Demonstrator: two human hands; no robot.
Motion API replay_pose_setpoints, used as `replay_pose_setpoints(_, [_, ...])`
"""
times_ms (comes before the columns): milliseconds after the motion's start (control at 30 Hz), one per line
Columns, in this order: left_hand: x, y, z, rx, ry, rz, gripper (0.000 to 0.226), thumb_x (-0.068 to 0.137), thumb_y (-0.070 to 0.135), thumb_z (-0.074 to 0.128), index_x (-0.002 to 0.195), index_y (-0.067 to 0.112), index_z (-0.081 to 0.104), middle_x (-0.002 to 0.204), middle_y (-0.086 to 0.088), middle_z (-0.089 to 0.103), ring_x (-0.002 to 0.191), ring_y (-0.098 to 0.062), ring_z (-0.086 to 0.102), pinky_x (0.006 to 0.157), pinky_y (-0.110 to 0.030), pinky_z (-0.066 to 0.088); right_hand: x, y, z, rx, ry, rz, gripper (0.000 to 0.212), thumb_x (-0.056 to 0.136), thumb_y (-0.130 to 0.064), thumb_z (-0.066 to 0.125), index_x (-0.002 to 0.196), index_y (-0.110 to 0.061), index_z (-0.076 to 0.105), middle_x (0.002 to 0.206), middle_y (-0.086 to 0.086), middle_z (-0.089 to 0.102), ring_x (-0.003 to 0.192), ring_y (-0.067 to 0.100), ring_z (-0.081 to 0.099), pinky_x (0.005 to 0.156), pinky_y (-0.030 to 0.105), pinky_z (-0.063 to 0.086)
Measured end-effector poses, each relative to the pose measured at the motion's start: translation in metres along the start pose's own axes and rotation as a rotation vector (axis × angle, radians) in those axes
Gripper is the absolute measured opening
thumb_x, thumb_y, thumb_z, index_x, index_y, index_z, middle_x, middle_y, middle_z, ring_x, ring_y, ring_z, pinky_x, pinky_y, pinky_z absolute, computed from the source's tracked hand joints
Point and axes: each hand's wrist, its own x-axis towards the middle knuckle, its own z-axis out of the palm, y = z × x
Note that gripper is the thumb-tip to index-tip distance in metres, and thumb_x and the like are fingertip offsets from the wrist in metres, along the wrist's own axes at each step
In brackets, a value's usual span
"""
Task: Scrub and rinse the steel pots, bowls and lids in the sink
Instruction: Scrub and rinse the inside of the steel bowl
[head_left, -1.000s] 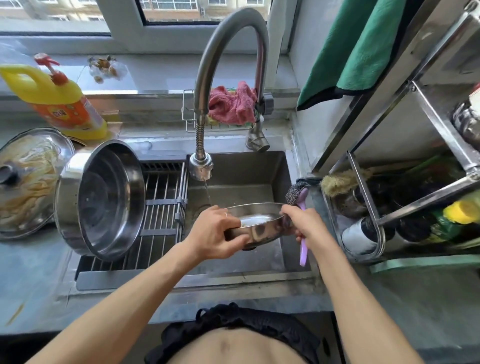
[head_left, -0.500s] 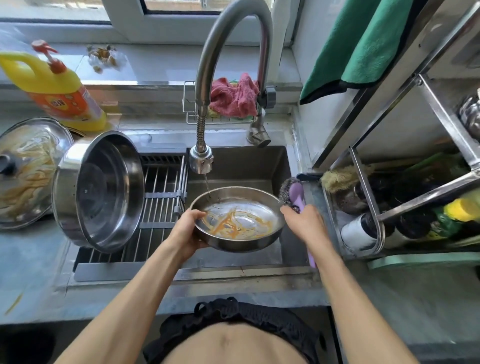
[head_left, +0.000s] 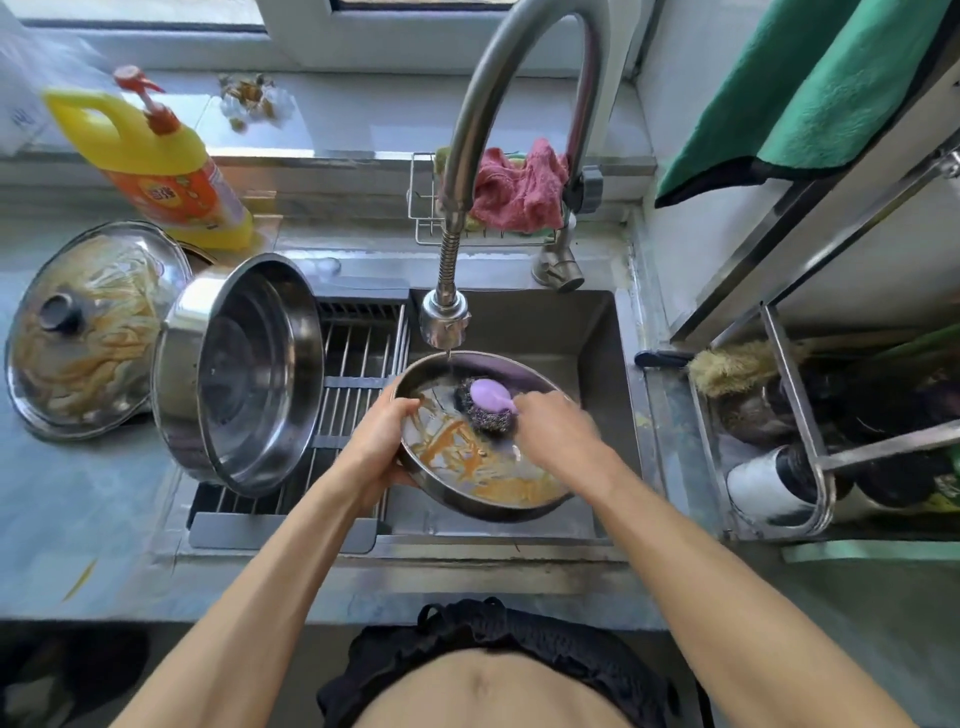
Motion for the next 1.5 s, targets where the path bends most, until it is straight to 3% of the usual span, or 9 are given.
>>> replay_pose_setpoints(133, [0.008,0.005,0.003,-0.044,0.070,0.032,0.049,0.091,0.007,0.041,0.123,0.039,0.061,0.103,-0.008,0.074,0.070,-0.018,0.071,0.049,-0.029,0.052,0.001,-0.032,0.016,0.152,-0.101,-0.230,0.043,0.086,-0.019,0.058,0.128,-0.031,0.058,0.104,0.006,0.068,0.095,0.031,0.064,0.067,0.031,0.046])
replay_pose_setpoints(333, [0.014,0.009,0.000,-0.018,0.078,0.035,0.054,0.091,0.005,0.041,0.129,0.038,0.060,0.106,-0.005,0.074,0.073,-0.016,0.072,0.053,-0.033,0.056,0.019,-0.017,0.015,0.131,-0.051,-0.261,0.055,0.087,-0.013,0.048,0.136,-0.038,0.051,0.108,0.010,0.066,0.099,0.034,0.060,0.077,0.035,0.051])
replay_pose_setpoints(567, [0.018,0.013,-0.005,0.066,0.136,0.022,0.057,0.092,0.006,0.041,0.122,0.050,0.061,0.091,-0.004,0.074,0.062,-0.018,0.067,0.051,-0.030,0.049,0.020,-0.007,0.018,0.138,-0.056,-0.286,0.064,0.087,-0.003,0.045,0.138,-0.040,0.049,0.105,0.010,0.064,0.091,0.031,0.059,0.064,0.033,0.037])
replay_pose_setpoints(733, [0.019,0.021,-0.005,0.125,0.143,0.063,0.053,0.095,0.003,0.041,0.130,0.040,0.055,0.091,-0.004,0.068,0.061,-0.011,0.065,0.039,-0.024,0.047,0.030,0.006,0.017,0.139,-0.033,-0.211,0.068,0.087,-0.002,0.044,0.141,-0.043,0.046,0.103,0.008,0.066,0.083,0.029,0.059,0.063,0.035,0.043])
replay_pose_setpoints(967, [0.020,0.015,-0.003,0.096,0.140,0.035,0.058,0.089,0.005,0.041,0.122,0.048,0.061,0.105,-0.007,0.074,0.081,-0.026,0.069,0.062,-0.038,0.052,0.024,-0.001,0.017,0.146,-0.047,-0.262,0.069,0.086,0.000,0.044,0.143,-0.038,0.045,0.091,0.008,0.064,0.080,0.029,0.058,0.061,0.038,0.044])
replay_pose_setpoints(1100, [0.021,0.010,-0.008,0.048,0.162,0.057,0.059,0.085,0.002,0.042,0.129,0.037,0.061,0.118,-0.009,0.072,0.098,-0.026,0.070,0.076,-0.042,0.056,0.010,-0.010,0.018,0.191,-0.134,-0.381,0.067,0.087,-0.005,0.047,0.144,-0.041,0.042,0.095,0.006,0.062,0.084,0.027,0.058,0.065,0.036,0.045])
replay_pose_setpoints(1200, [0.016,0.014,-0.005,0.090,0.142,0.055,0.056,0.091,0.000,0.042,0.131,0.036,0.058,0.112,-0.005,0.072,0.085,-0.020,0.070,0.063,-0.033,0.057,0.016,-0.001,0.017,0.137,-0.056,-0.348,0.067,0.089,-0.002,0.045,0.143,-0.040,0.043,0.092,0.006,0.063,0.085,0.027,0.060,0.064,0.037,0.045])
replay_pose_setpoints(1367, [0.016,0.014,-0.010,0.098,0.138,0.081,0.061,0.084,0.002,0.043,0.135,0.033,0.059,0.121,-0.004,0.071,0.102,-0.025,0.071,0.080,-0.045,0.058,0.018,0.003,0.012,0.141,-0.070,-0.382,0.069,0.090,-0.004,0.046,0.144,-0.047,0.038,0.095,0.005,0.065,0.081,0.024,0.060,0.064,0.036,0.046])
replay_pose_setpoints(1500, [0.014,0.011,-0.012,0.022,0.182,0.032,0.056,0.086,-0.001,0.041,0.128,0.030,0.062,0.110,-0.009,0.072,0.086,-0.022,0.071,0.072,-0.039,0.057,0.006,-0.005,0.013,0.095,-0.137,-0.471,0.071,0.091,-0.006,0.047,0.145,-0.049,0.034,0.097,-0.001,0.061,0.083,0.022,0.059,0.064,0.036,0.046])
